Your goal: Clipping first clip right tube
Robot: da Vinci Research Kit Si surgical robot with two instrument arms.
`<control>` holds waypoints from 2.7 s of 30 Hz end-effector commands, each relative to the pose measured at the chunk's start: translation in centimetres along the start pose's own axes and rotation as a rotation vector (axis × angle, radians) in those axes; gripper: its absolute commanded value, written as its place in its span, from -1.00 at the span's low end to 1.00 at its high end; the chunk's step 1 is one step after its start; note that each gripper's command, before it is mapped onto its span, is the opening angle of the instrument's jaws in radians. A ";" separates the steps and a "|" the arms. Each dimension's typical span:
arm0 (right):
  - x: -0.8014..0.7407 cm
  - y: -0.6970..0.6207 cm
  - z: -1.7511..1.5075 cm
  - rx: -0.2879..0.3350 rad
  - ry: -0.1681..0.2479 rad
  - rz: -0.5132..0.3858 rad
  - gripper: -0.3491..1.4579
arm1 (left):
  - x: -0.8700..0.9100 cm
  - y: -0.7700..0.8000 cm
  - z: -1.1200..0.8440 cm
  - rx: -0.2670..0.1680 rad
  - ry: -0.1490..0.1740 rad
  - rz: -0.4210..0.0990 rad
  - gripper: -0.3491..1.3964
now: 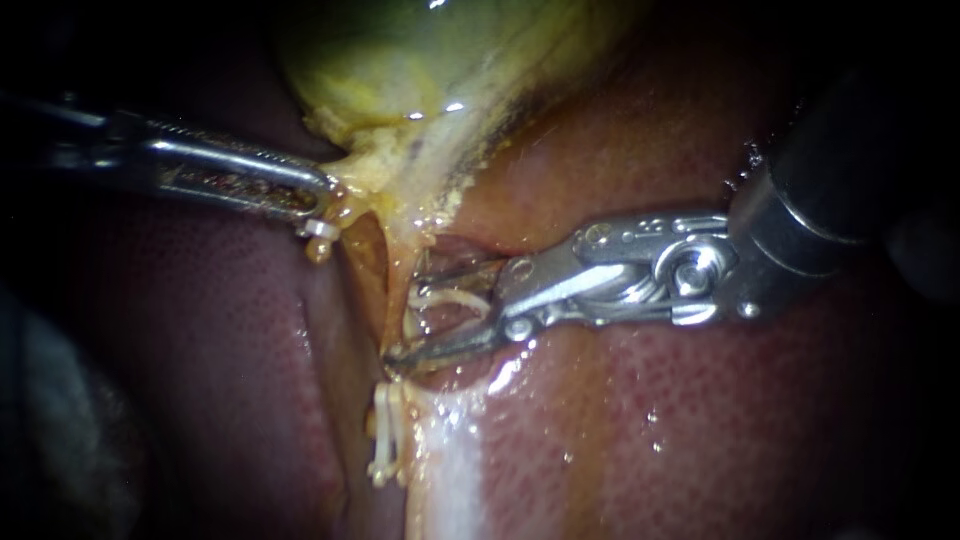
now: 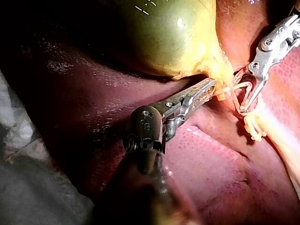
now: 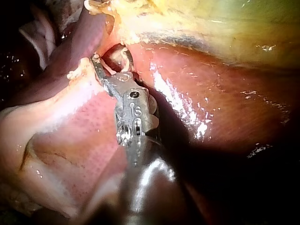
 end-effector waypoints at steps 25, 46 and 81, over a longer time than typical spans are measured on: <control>-0.06 -0.19 -0.37 0.152 0.112 0.045 -0.06 | -0.01 0.00 -0.01 0.000 0.000 0.000 -1.00; -0.10 -0.31 0.11 0.244 0.174 0.138 -0.06 | -0.01 0.00 -0.01 0.000 0.000 0.000 -1.00; 0.37 -0.79 -0.04 0.390 0.269 0.254 -0.15 | -0.01 0.00 -0.01 0.000 0.000 0.000 -1.00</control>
